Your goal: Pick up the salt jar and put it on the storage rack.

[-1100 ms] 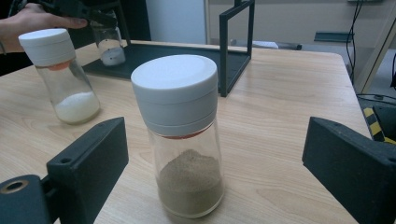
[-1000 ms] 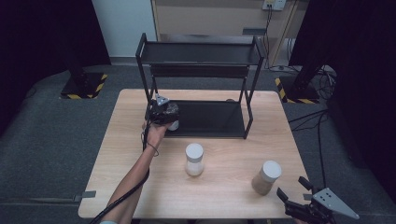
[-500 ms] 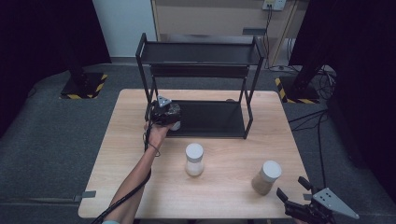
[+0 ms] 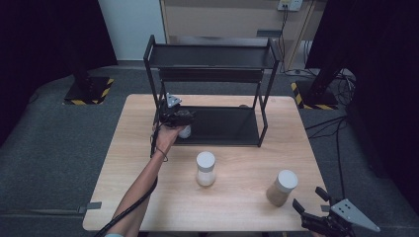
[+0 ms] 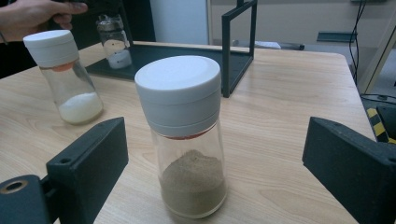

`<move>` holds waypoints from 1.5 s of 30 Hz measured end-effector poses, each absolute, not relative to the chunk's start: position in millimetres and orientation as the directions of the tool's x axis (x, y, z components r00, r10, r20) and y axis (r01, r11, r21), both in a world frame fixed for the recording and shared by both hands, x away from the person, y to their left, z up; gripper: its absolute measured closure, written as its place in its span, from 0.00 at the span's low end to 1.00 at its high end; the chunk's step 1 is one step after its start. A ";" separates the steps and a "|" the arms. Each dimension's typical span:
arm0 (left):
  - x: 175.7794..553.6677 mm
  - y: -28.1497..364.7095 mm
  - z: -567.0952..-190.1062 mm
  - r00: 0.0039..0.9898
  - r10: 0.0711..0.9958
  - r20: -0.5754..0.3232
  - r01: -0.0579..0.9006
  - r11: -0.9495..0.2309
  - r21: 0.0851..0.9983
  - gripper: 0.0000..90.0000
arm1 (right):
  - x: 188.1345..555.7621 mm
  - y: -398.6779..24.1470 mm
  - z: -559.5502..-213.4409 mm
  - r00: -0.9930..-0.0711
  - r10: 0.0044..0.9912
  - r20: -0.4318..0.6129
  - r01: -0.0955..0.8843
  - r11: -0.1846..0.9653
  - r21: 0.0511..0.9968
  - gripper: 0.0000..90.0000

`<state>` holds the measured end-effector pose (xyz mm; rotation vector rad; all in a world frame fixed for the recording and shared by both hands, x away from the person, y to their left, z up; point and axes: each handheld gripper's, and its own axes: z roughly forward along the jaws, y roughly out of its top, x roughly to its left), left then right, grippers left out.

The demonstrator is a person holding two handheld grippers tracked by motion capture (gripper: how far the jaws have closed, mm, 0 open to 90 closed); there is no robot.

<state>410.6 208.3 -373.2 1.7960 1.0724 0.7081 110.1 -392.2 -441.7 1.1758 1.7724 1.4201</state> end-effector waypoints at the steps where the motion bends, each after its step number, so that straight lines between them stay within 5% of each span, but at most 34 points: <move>1: 410.6 208.3 -373.2 0.460 0.888 0.026 0.372 -0.219 0.902 0.08 | 110.1 -392.2 -441.7 -0.447 0.891 0.086 0.278 0.047 0.959 0.08; 30: 331.1 253.9 -318.6 0.629 0.776 0.033 0.252 -0.244 0.936 0.04 | 110.6 -389.9 -440.6 -0.448 0.890 0.078 0.282 0.057 0.958 0.08; 45: 273.8 287.4 -334.4 0.648 0.760 0.045 0.219 -0.243 0.945 0.04 | 110.5 -389.4 -440.1 -0.451 0.889 0.075 0.281 0.062 0.958 0.08</move>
